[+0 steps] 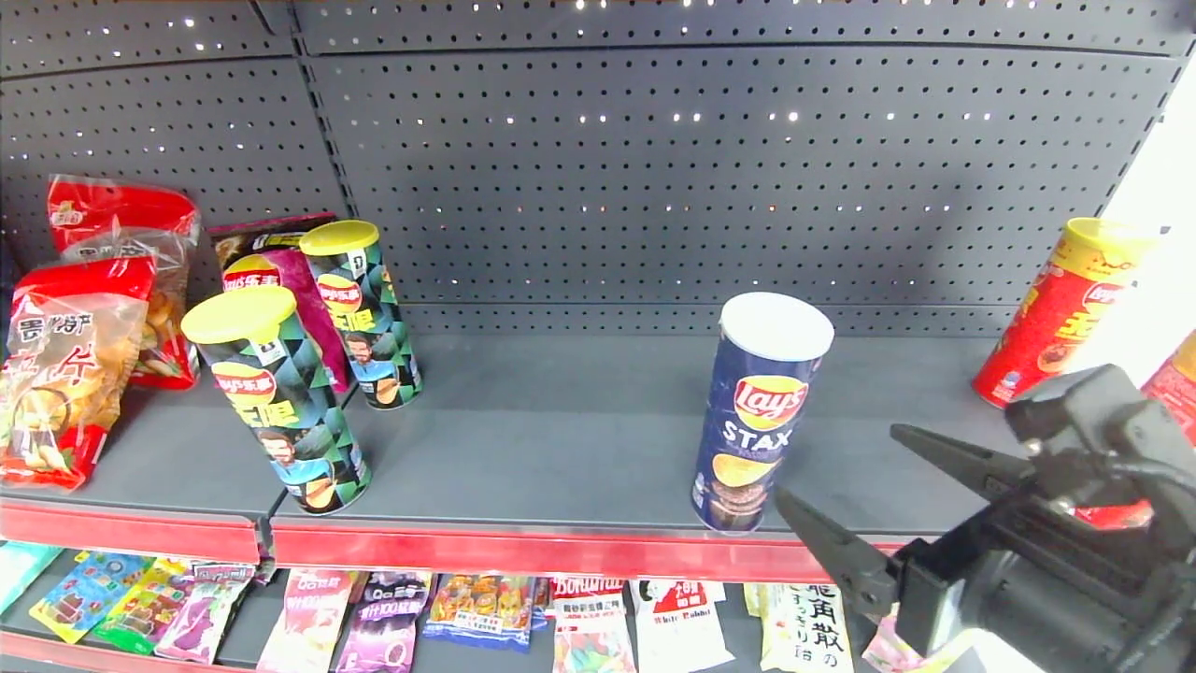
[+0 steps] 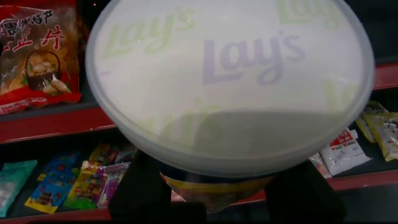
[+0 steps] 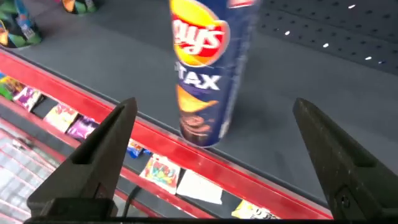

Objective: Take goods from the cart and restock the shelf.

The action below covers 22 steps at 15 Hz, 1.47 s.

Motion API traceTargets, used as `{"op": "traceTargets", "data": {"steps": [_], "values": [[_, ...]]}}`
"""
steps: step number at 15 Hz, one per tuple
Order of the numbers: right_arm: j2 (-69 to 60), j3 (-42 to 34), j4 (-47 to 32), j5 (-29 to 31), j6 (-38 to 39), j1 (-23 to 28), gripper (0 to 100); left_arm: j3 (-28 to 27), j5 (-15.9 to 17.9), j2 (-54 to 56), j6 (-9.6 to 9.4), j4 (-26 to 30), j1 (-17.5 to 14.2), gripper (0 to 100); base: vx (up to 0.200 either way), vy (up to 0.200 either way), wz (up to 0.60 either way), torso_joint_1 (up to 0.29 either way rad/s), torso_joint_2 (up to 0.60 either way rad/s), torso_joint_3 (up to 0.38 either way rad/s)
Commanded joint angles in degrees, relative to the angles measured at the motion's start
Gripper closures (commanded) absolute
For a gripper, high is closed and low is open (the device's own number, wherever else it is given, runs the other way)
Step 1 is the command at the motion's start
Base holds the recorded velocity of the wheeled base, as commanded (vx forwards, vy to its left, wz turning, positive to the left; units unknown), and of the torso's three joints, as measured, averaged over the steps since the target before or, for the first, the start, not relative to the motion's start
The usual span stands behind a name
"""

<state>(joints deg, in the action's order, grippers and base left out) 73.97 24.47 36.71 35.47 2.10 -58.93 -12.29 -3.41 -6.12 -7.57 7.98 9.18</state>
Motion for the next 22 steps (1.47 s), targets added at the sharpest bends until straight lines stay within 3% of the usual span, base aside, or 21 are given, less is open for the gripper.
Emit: {"op": "traceTargets", "data": {"steps": [1, 3, 6, 7, 10, 11, 14, 16, 18, 22], "values": [[-7.3, -2.5, 0.0, -0.8, -0.3, 5.7, 0, -0.2, -0.2, -0.1, 0.01, 0.0, 0.0, 100, 0.000, 0.000, 0.00, 0.000, 0.00, 0.000], [-11.8, -5.8, -0.2, -4.2, -0.6, 13.8, 0, -0.4, -0.2, -0.3, -0.08, 0.0, 0.0, 100, 0.000, 0.000, 0.00, 0.000, 0.00, 0.000], [-24.9, -14.7, -2.3, -16.1, -6.3, 22.1, 0, -0.9, -0.2, -0.4, 0.01, -0.1, 0.0, 100, 0.000, 0.000, 0.00, 0.000, 0.00, 0.000], [-29.9, -15.7, -5.8, -17.0, -7.5, 22.7, 0, -1.2, -0.2, -0.4, 0.01, -0.1, 0.0, 100, 0.000, 0.000, 0.00, 0.000, 0.00, 0.000], [-46.8, -12.8, -27.0, -16.9, -7.6, 22.9, 0, -2.0, -0.2, -0.7, 0.01, -0.1, 0.0, 100, 0.000, 0.000, 0.00, 0.000, 0.00, 0.000], [-55.7, -8.6, -41.5, -17.0, -7.7, 22.9, 0, -3.1, -0.3, -1.8, 0.01, 0.0, 0.0, 100, 0.000, 0.000, 0.00, 0.000, 0.00, 0.000], [-71.3, -1.7, -66.5, -13.7, -7.7, 23.8, 0, -6.3, 0.3, -5.0, -0.08, 0.0, 0.0, 100, 0.000, 0.000, 0.00, 0.000, 0.00, 0.000], [-72.6, -2.3, -67.1, -6.9, -7.9, 26.1, 0, -7.4, 3.7, -6.9, 0.28, 0.1, 0.2, 100, 0.000, 0.000, 0.00, 0.000, 0.00, 0.000], [-71.2, -3.4, -67.0, -6.6, -6.9, 32.2, 0, -8.1, 8.2, -8.6, 0.36, 0.6, 0.2, 100, 0.000, 0.000, 0.00, 0.000, 0.00, 0.000], [-74.0, -8.4, -67.0, -5.4, -5.8, 39.9, 0, -8.0, 7.0, -9.6, 0.54, 2.5, -0.1, 100, 0.000, 0.000, 0.00, 0.000, 0.00, 0.000]]}}
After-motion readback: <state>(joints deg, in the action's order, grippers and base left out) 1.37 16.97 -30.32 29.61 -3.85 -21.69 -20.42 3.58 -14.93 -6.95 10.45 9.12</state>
